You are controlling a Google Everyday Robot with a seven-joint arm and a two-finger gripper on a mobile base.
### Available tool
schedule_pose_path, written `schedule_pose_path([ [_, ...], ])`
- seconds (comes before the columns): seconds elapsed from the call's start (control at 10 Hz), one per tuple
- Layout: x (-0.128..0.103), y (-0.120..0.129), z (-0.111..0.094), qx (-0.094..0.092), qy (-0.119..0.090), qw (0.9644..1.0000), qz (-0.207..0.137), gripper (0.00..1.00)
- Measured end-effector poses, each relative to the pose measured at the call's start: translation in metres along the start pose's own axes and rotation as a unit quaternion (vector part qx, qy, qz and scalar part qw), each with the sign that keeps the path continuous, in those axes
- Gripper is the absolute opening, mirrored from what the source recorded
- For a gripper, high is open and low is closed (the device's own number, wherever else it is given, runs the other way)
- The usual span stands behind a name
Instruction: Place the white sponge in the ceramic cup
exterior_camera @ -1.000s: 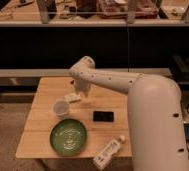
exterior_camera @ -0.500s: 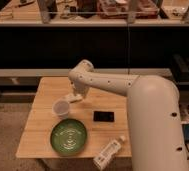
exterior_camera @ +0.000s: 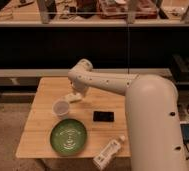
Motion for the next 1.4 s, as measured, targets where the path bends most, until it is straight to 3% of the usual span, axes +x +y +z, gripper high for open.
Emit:
schedule_pose_path([
  [0.1,0.001,-0.002,-0.001,-0.002,-0.007,1.0,-0.003,0.52],
  [0.3,0.012,-0.002,-0.001,0.024,-0.05,0.9982,0.023,0.71],
  [0.4,0.03,-0.009,0.003,0.053,-0.104,0.9919,0.05,0.79],
  [0.5,0.038,-0.014,0.007,0.065,-0.13,0.9873,0.064,0.8],
  [0.6,0.055,-0.02,0.012,0.079,-0.162,0.9792,0.094,0.8],
  [0.7,0.063,-0.025,0.016,0.079,-0.172,0.9738,0.126,0.8],
  [0.8,0.066,-0.028,0.019,0.077,-0.172,0.971,0.147,0.8],
  [0.9,0.064,-0.03,0.021,0.071,-0.169,0.9691,0.165,0.8],
  [1.2,0.044,-0.035,0.018,0.047,-0.147,0.9698,0.188,0.8],
  [1.3,0.038,-0.036,0.022,0.038,-0.145,0.968,0.201,0.8],
  [1.4,0.031,-0.034,0.031,0.033,-0.152,0.9628,0.222,0.8],
])
